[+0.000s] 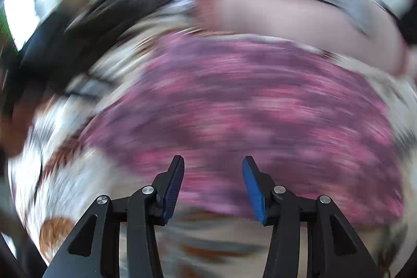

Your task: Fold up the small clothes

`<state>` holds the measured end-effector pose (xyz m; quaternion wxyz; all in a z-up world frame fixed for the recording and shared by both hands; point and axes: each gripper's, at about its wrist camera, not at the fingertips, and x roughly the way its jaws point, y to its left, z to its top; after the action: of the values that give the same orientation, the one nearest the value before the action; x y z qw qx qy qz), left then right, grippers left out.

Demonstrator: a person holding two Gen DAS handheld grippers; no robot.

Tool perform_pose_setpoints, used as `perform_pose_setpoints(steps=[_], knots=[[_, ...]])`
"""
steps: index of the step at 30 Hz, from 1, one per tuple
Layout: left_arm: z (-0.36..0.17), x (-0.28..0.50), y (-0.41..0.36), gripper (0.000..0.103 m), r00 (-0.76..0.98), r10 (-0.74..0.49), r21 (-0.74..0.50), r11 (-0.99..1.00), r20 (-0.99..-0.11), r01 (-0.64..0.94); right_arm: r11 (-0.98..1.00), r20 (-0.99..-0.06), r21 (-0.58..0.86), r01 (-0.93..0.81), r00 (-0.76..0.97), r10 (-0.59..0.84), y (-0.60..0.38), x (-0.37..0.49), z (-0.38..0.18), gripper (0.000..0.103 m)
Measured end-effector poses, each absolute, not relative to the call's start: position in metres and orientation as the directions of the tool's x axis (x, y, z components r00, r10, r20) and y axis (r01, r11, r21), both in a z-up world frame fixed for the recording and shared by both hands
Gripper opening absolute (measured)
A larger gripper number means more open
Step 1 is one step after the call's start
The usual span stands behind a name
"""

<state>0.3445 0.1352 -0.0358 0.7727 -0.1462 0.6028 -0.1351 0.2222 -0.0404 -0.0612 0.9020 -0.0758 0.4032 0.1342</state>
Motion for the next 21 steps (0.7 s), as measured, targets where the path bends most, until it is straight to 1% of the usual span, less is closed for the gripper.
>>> perform_pose_setpoints(steps=[1,2,3,4,5,6,7,10,13,14,15,17,19,21], knots=[[-0.035,0.347,0.141,0.061,0.237,-0.383,-0.387,0.921,-0.893,0.027,0.936,-0.75,-0.069,-0.345,0.636,0.179,-0.022,0.219,-0.066,0.052],[-0.035,0.35,0.144,0.061,0.237,-0.378,-0.384,0.923,-0.895,0.023,0.917,-0.752,-0.114,-0.381,0.637,0.171,-0.004,0.217,-0.07,0.056],[-0.034,0.353,0.149,0.061,0.236,-0.372,-0.379,0.925,-0.897,0.02,0.886,-0.747,-0.189,-0.424,0.647,0.151,0.019,0.215,-0.077,0.063],[-0.035,0.357,0.152,0.061,0.234,-0.37,-0.376,0.926,-0.899,0.019,0.862,-0.741,-0.239,-0.448,0.658,0.136,0.033,0.215,-0.081,0.065],[-0.034,0.359,0.155,0.061,0.232,-0.366,-0.372,0.928,-0.901,0.016,0.836,-0.73,-0.293,-0.464,0.673,0.118,0.046,0.214,-0.085,0.066],[-0.035,0.363,0.157,0.061,0.228,-0.364,-0.371,0.929,-0.903,0.013,0.799,-0.705,-0.385,-0.462,0.706,0.069,0.063,0.216,-0.091,0.066],[-0.036,0.365,0.159,0.061,0.223,-0.365,-0.372,0.928,-0.904,0.011,0.779,-0.68,-0.438,-0.448,0.732,0.038,0.073,0.218,-0.094,0.066],[-0.038,0.374,0.16,0.061,0.212,-0.376,-0.383,0.924,-0.902,0.008,0.75,-0.613,-0.538,-0.385,0.789,-0.035,0.091,0.232,-0.097,0.065],[-0.04,0.384,0.158,0.061,0.188,-0.401,-0.406,0.914,-0.896,0.014,0.752,-0.566,-0.577,-0.318,0.82,-0.088,0.093,0.248,-0.094,0.064],[-0.041,0.388,0.155,0.061,0.176,-0.41,-0.413,0.91,-0.895,0.017,0.754,-0.558,-0.583,-0.302,0.824,-0.101,0.091,0.255,-0.094,0.057],[-0.041,0.392,0.153,0.061,0.168,-0.414,-0.417,0.909,-0.894,0.019,0.759,-0.558,-0.58,-0.294,0.823,-0.108,0.085,0.261,-0.093,0.039],[-0.042,0.4,0.146,0.061,0.153,-0.422,-0.423,0.906,-0.894,0.028,0.775,-0.578,-0.552,-0.306,0.811,-0.092,0.078,0.269,-0.094,0.019],[-0.042,0.409,0.137,0.061,0.14,-0.431,-0.43,0.902,-0.891,0.043,0.786,-0.541,-0.546,-0.29,0.838,-0.067,0.072,0.264,-0.088,0.015],[-0.042,0.416,0.126,0.063,0.128,-0.44,-0.436,0.898,-0.889,0.063,0.786,-0.487,-0.56,-0.262,0.872,-0.056,0.071,0.253,-0.081,0.008]])
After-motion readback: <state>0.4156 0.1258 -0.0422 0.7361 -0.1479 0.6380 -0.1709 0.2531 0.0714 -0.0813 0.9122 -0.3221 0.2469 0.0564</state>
